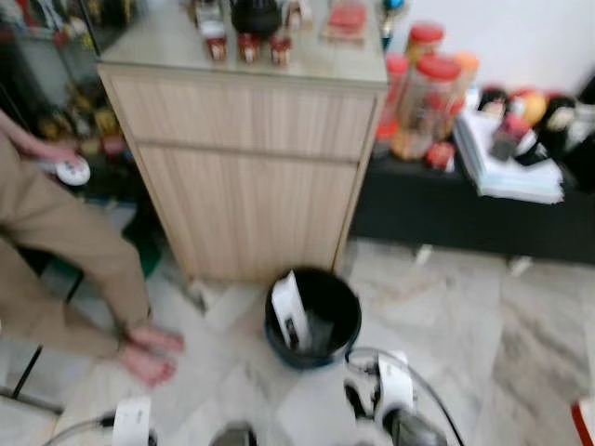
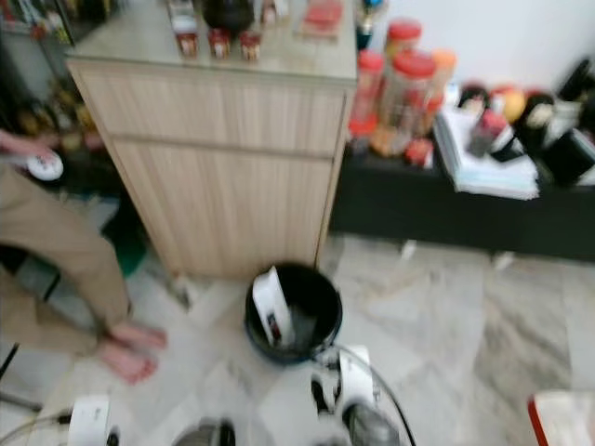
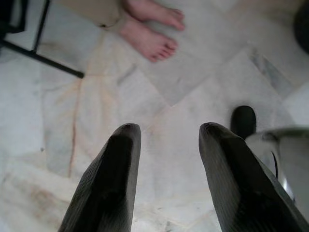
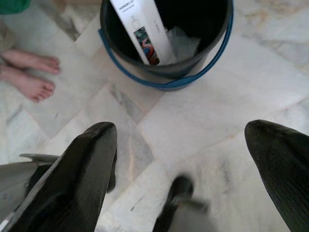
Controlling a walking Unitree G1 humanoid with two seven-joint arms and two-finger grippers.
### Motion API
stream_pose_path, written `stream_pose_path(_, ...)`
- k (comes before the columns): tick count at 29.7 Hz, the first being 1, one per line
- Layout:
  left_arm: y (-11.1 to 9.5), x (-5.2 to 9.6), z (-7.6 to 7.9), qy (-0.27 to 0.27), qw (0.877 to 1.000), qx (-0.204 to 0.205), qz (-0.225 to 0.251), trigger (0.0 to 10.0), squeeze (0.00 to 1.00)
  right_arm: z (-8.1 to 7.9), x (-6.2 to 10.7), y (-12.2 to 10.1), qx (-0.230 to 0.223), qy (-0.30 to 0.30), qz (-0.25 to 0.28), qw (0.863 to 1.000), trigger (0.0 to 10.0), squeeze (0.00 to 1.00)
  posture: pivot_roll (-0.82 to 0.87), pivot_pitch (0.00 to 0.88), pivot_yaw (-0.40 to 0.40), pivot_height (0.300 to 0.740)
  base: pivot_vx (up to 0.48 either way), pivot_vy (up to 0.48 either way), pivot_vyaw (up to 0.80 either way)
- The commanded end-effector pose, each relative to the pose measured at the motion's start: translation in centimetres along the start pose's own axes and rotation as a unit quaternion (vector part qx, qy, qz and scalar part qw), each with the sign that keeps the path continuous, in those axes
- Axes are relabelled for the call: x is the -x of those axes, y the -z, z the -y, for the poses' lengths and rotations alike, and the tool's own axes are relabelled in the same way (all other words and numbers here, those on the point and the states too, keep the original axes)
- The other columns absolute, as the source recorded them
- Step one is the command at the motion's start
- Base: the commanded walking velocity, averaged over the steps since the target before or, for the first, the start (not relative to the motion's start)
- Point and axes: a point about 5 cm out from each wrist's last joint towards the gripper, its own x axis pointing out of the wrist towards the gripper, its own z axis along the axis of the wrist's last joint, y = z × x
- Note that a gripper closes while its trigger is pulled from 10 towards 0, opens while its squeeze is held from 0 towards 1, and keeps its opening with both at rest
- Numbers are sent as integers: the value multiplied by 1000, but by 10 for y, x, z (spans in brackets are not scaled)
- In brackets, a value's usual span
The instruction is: Picking trash to rubbish bin
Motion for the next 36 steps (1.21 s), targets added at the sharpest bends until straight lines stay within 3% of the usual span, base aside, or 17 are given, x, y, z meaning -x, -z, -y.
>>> stream_pose_path(1, 19, 6, 0, 1, 1000, -1, -31, 10000, 0, 4, 2, 6, -6, 8, -10, 1000, 10000, 0, 133, 151, -36, 740, -244, 0, 0)
stream_pose_path(13, 20, 6, 1, 1, 999, 0, -33, 10000, 0, 5, 2, 6, -9, 10, -11, 1000, 10000, 0, 132, 165, -39, 740, -246, 0, 0)
stream_pose_path(36, 24, 8, 5, 1, 999, -5, -43, 10000, 0, 9, 4, 12, -18, 18, -22, 999, 10000, 0, 129, 178, -43, 740, 0, 0, 0)
